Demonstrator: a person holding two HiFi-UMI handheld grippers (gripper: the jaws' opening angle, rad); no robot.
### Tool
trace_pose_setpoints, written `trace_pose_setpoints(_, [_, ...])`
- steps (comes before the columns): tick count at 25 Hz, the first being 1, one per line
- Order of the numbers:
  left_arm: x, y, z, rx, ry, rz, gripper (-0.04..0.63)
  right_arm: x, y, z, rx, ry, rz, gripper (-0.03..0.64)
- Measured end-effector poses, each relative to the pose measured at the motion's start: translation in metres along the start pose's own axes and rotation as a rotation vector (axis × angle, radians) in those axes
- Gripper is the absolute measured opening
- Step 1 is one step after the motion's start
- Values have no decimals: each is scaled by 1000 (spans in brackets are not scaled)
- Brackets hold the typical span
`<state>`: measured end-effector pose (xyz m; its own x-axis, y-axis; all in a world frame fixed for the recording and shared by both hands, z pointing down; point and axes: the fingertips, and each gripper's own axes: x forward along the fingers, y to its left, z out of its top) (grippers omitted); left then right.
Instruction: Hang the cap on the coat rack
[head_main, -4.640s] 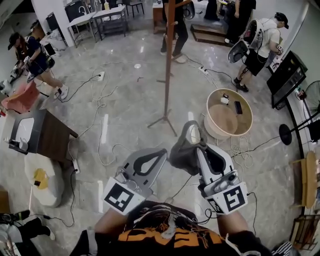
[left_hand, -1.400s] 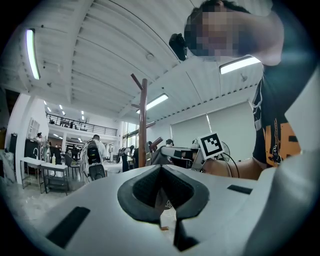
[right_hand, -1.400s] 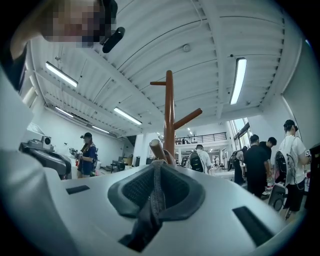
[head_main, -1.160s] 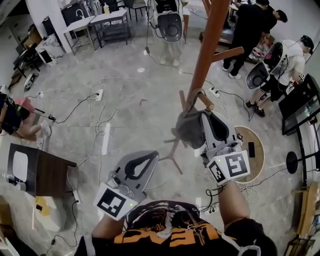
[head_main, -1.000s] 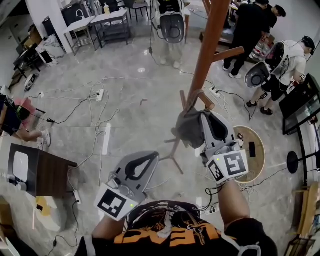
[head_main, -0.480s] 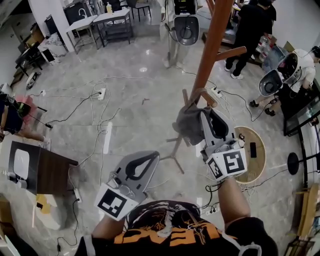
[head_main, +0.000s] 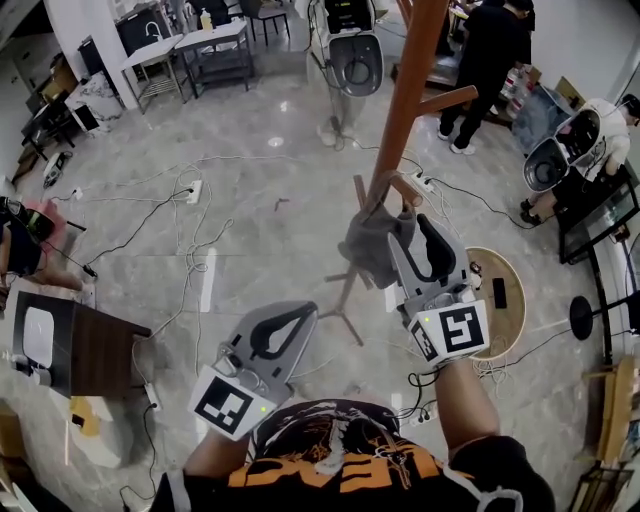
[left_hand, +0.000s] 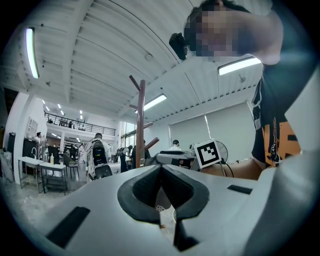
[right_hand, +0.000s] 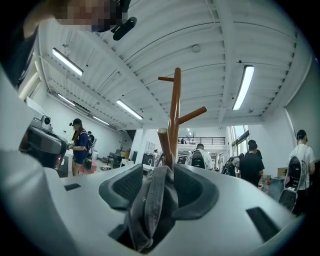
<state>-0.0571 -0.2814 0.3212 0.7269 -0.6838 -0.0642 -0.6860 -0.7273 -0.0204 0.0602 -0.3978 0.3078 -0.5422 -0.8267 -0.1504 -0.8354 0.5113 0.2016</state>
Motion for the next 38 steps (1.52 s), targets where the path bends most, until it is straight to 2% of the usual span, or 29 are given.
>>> trace_pose_setpoints(7, [2,-8,2,-1,-19,-37,23,-21,7,8,-4,-3,-14,206])
trace_pose_setpoints(22, [-1,-29,2,-8,-23,-103,23,-88,58,13,40,41,56,187])
trace_pose_setpoints(26, [-2,-32,0,-14,-19,-105,23,-103,65,9,106,46,44,175])
trace_pose_setpoints(29, [-3,-33,-4,-20,-15,-106,23,-114,71,8,131,43,57,155])
trace_pose_setpoints(32, [-5,-34,-6,-26,-12,-108,23,-121,85,7,129,42,99,118])
trace_pose_setpoints(38, [-8,-48,-8,-31,-10,-137,23,-129,102,18,144,18,125,38])
